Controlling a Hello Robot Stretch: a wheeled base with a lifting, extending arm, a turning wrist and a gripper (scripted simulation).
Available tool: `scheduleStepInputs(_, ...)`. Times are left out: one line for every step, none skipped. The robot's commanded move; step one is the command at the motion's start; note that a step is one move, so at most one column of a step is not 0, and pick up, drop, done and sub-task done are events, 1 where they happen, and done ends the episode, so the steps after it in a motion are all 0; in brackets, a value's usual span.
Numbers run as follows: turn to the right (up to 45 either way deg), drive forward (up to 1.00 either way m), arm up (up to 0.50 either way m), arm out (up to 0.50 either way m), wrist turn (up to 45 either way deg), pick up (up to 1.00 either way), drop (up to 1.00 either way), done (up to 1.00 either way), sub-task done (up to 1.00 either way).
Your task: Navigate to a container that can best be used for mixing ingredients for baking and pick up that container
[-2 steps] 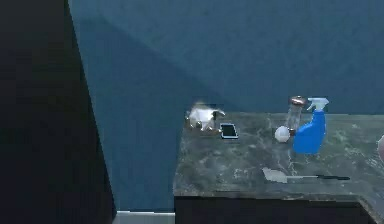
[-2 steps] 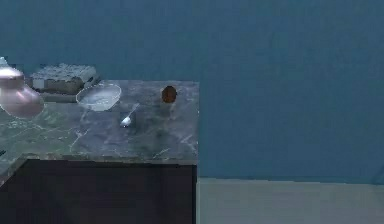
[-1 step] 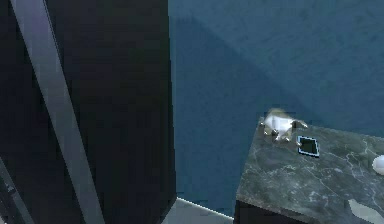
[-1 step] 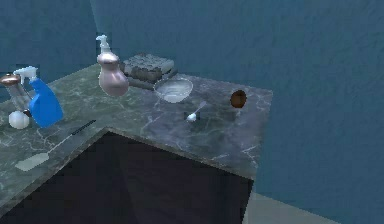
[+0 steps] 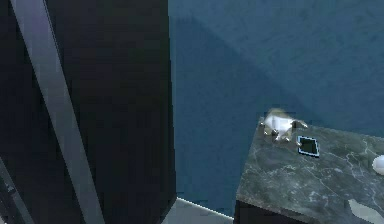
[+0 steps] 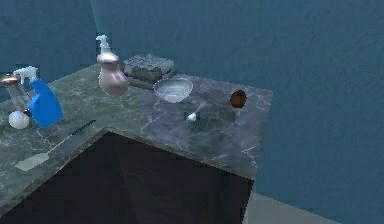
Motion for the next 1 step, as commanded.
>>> scheduleStepInputs(0.0, 0.0, 0.38, 0.0, 0.0, 0.0, 0.0, 0.0, 0.0)
